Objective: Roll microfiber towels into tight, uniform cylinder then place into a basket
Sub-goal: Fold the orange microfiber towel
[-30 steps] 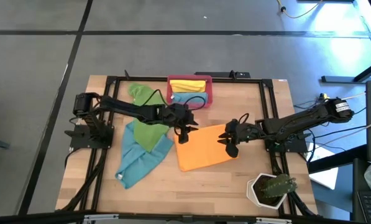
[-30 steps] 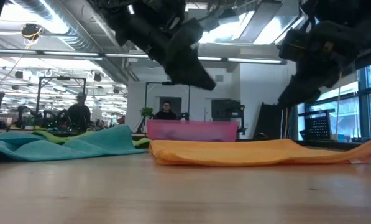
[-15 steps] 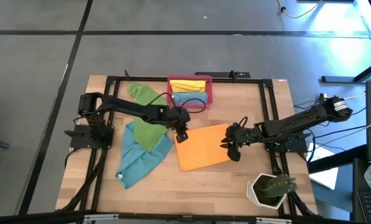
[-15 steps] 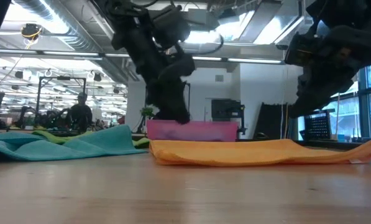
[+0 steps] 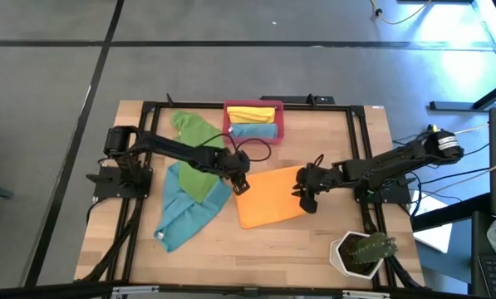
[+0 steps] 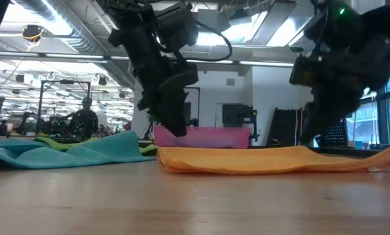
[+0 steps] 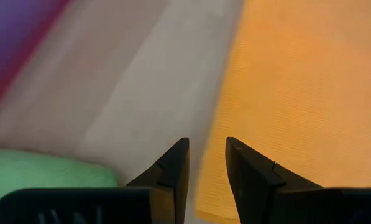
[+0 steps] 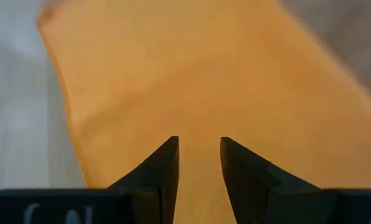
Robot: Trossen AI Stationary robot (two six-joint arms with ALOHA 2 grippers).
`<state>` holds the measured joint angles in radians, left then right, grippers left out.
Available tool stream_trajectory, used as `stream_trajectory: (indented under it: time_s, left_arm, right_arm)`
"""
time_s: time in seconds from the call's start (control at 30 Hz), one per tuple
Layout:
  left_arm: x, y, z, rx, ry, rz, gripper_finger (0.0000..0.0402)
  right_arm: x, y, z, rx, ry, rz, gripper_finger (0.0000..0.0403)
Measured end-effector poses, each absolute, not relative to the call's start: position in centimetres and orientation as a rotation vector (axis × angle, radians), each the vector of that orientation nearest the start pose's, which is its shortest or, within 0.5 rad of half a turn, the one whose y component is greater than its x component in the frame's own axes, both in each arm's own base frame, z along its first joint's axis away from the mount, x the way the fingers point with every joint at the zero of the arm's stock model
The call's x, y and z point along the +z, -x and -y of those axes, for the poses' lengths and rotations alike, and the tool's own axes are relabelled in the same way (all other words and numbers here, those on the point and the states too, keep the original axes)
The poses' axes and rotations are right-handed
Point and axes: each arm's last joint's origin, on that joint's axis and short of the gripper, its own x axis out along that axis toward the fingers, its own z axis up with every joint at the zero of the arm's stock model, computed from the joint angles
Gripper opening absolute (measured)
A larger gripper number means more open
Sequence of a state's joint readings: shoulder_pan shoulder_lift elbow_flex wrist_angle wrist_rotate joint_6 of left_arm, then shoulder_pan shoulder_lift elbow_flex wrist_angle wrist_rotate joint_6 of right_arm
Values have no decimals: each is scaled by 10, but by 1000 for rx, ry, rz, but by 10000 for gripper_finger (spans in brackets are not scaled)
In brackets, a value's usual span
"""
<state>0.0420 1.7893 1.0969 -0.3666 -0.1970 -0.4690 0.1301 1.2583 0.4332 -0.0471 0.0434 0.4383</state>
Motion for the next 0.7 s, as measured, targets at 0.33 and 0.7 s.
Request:
stream_trajectory:
  time_s: [0.33,0.7]
  left_arm:
    - [139,-343,-30,551,377,-1154,94]
    - [130,-351,3,536,384,-1133,94]
  right_arm:
    - [109,-219,-6,-219,-350,-1008,119]
    - [110,-221,35,-376,-98,-946,119]
